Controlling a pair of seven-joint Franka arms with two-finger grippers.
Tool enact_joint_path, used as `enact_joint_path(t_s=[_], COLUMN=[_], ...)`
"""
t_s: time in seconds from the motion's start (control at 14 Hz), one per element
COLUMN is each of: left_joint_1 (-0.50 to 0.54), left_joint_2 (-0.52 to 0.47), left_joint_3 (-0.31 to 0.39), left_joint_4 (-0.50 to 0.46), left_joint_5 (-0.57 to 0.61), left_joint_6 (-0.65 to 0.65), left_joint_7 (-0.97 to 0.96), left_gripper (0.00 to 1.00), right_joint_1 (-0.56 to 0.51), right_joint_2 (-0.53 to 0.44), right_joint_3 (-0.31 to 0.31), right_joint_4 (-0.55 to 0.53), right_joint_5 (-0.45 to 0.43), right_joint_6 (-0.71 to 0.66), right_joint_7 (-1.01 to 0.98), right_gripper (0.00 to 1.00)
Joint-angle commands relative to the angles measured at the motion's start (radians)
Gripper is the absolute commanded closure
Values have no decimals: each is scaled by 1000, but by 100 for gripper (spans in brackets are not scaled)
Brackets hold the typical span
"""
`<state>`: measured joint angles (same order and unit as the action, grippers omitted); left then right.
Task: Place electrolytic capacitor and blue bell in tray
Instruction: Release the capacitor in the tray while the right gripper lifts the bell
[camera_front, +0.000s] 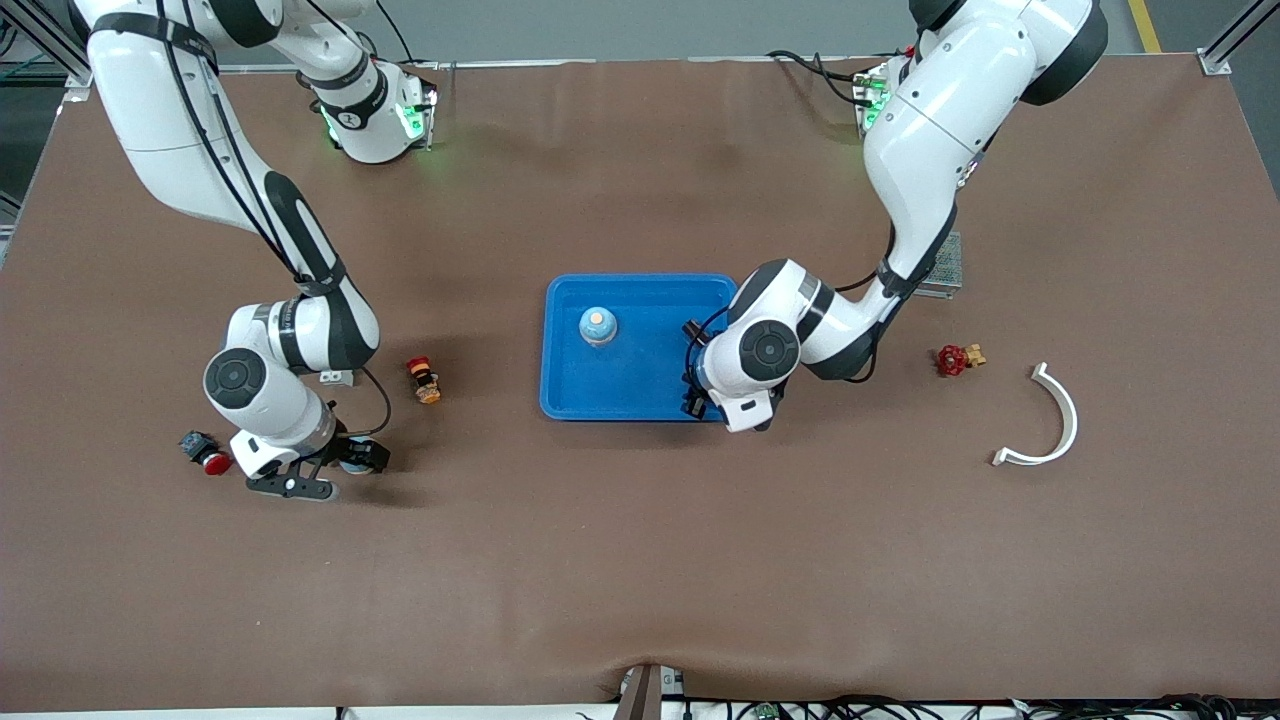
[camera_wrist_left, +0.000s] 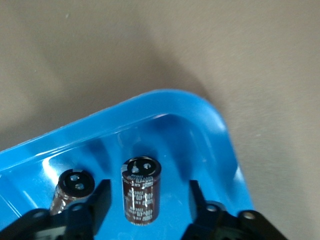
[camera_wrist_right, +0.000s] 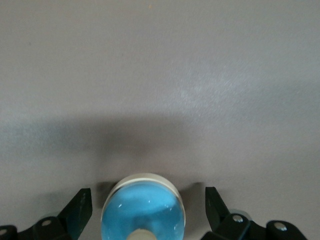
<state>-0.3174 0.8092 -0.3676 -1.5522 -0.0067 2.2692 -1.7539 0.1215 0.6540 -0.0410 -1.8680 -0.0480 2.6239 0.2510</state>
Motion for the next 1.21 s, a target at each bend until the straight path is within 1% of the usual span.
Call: enact_joint_path(t_s=[0.0, 0.21, 0.36, 0.43, 0.5, 0.57, 0.64, 0.71, 0.78, 0.85, 1.0, 1.14], left_joint_1=[4, 53, 87, 110, 133, 155, 173, 191, 225, 257, 296, 340], left_joint_2=[-80, -171, -229, -258, -283, -309, -332, -353, -375, -390, -418, -441], left_joint_3=[12, 13, 15, 15, 13, 13, 15, 15, 13, 13, 15, 13], left_joint_4=[7, 18, 18, 18, 17, 17, 17, 18, 18, 18, 20, 23], left_joint_5=[-7, 2, 2, 2, 2, 2, 2, 2, 2, 4, 5, 37], left_joint_6=[-69, -140, -181, -207, -238, -275, -310, -332, -342, -356, -399, -441], left_joint_7=[-3, 26, 107, 160, 219, 293, 366, 429, 482, 543, 715, 809], left_gripper=[0, 0, 0, 0, 0, 0, 0, 0, 0, 0, 0, 0], right_joint_1=[-13, -13, -13, -13, -14, -13, -13, -16, -19, -14, -13, -13], right_joint_2=[-13, -14, -14, -19, -22, -25, -28, -39, -49, -63, -76, -77], right_joint_3=[20, 23, 23, 23, 23, 24, 30, 39, 46, 46, 49, 49], right_joint_4=[-51, -51, -51, -50, -49, -43, -33, -16, 1, 13, 38, 62], right_joint_5=[-9, -7, -7, -7, -7, -7, 2, 7, 20, 25, 27, 40], right_joint_6=[54, 45, 41, 39, 28, 1, -36, -85, -144, -194, -245, -283], right_joint_7=[7, 11, 8, -1, -6, -6, -1, 2, 1, 5, 5, 7], right_gripper=[0, 0, 0, 2, 23, 51, 69, 79, 100, 100, 100, 100])
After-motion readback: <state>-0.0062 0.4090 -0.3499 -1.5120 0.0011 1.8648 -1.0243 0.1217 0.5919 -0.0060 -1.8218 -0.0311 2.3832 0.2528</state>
